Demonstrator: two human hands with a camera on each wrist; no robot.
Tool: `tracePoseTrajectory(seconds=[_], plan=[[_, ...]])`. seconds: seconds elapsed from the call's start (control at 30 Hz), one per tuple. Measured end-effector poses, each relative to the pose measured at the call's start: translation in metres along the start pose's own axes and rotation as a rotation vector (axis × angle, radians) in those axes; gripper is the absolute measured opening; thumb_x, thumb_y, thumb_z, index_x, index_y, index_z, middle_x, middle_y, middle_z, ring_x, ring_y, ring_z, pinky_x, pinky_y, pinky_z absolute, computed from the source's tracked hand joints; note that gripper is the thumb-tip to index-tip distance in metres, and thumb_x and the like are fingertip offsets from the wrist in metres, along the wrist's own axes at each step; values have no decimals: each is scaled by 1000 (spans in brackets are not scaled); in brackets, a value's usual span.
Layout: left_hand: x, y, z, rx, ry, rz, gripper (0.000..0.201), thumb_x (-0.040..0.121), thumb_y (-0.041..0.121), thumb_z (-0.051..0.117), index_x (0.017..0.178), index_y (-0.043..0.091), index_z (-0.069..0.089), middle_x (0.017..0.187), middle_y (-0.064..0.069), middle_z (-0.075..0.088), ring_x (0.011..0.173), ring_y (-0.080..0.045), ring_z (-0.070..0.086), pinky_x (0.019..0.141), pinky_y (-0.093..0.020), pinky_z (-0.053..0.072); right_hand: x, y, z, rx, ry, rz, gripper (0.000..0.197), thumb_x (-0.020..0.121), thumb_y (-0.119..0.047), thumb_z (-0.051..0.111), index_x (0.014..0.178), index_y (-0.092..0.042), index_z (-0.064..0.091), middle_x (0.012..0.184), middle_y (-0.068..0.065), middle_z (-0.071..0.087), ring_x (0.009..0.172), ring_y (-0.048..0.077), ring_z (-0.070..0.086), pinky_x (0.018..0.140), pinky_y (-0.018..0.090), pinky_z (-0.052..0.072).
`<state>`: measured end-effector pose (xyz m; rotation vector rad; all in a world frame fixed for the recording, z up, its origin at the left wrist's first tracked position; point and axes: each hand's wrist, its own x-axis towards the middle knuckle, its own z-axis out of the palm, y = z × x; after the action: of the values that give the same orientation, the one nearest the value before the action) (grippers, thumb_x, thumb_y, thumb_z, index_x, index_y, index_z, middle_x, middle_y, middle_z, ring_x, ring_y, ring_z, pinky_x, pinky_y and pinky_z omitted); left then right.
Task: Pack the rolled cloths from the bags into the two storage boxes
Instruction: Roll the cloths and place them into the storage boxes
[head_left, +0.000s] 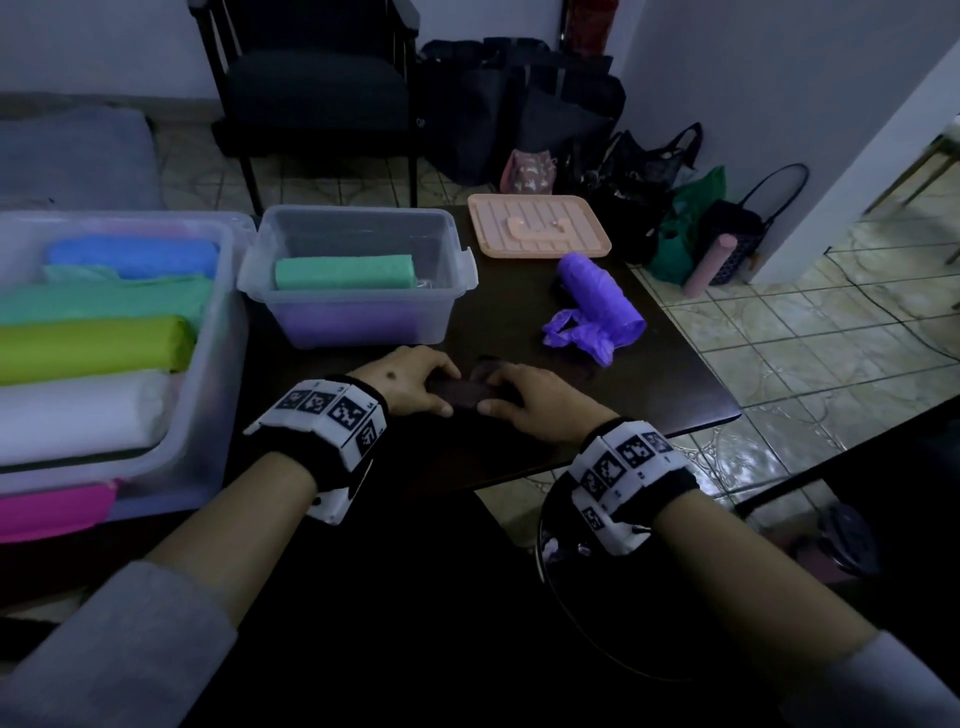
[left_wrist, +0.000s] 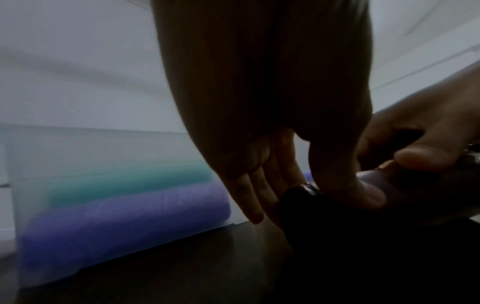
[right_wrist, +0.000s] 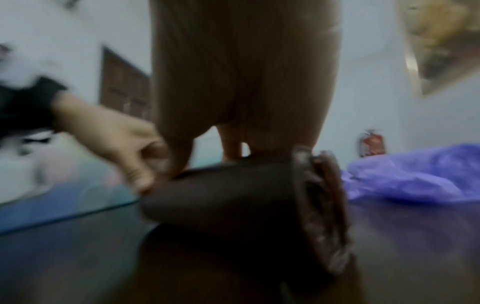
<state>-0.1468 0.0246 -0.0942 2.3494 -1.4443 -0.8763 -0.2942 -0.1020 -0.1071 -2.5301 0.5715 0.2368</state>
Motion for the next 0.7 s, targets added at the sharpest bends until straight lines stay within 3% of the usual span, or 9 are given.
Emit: tracePoseTrajectory(seconds=[0.07, 0.13, 0.3, 0.37, 0.43, 0.53, 0.7], plan=[[-2, 0, -2, 18, -19, 11, 49, 80, 24, 72, 126, 20, 55, 124, -1, 58, 114, -16, 54, 89, -21, 37, 1, 1, -6, 32, -19, 29, 42, 79, -44, 70, 108, -16, 60, 116, 6, 51, 111, 20, 50, 87, 22, 37], [-3, 0, -2, 21, -13, 25, 48, 80, 23, 72, 125, 19, 56, 123, -1, 59, 112, -15, 55, 89, -21, 38, 5, 1, -12, 8, -75, 91, 55, 67, -50, 78, 108, -20, 57, 124, 3, 40, 116, 17, 40, 98, 27, 36], [-4, 1, -2, 39, -10, 33, 49, 79, 22, 73, 126, 19, 56, 122, 0, 59, 113, -15, 54, 87, -19, 36, 21, -12, -11, -110, -168, 179, 114, 47, -63, 81, 141, -25, 28, 135, 5, 43, 127, 26, 38, 105, 43, 37], [-4, 2, -4, 37, -26, 27, 50, 80, 21, 73, 126, 19, 56, 123, -1, 59, 114, -15, 54, 88, -20, 36, 24, -14, -8, -151, -187, 169, 103, 45, -69, 78, 132, -26, 44, 126, 5, 50, 123, 27, 44, 102, 42, 41], [-3, 2, -5, 44, -39, 26, 50, 80, 22, 72, 127, 18, 56, 124, -2, 59, 114, -16, 54, 88, -20, 36, 22, -16, -6, -152, -178, 135, 79, 52, -67, 76, 115, -24, 58, 111, 5, 53, 109, 26, 52, 90, 33, 46], [-1, 2, -7, 29, -65, 9, 49, 83, 24, 69, 129, 18, 54, 126, -2, 57, 116, -16, 53, 91, -22, 36, 13, -21, -3, -125, -139, 87, 65, 70, -50, 76, 121, -15, 55, 107, 5, 41, 98, 21, 51, 84, 25, 40], [0, -4, -3, -26, -77, -31, 46, 87, 26, 63, 132, 24, 51, 130, 0, 55, 117, -16, 52, 95, -24, 35, -2, -27, 13, -271, 22, 11, 59, 80, -35, 70, 127, -7, 47, 123, 14, 50, 113, 30, 50, 96, 37, 42]])
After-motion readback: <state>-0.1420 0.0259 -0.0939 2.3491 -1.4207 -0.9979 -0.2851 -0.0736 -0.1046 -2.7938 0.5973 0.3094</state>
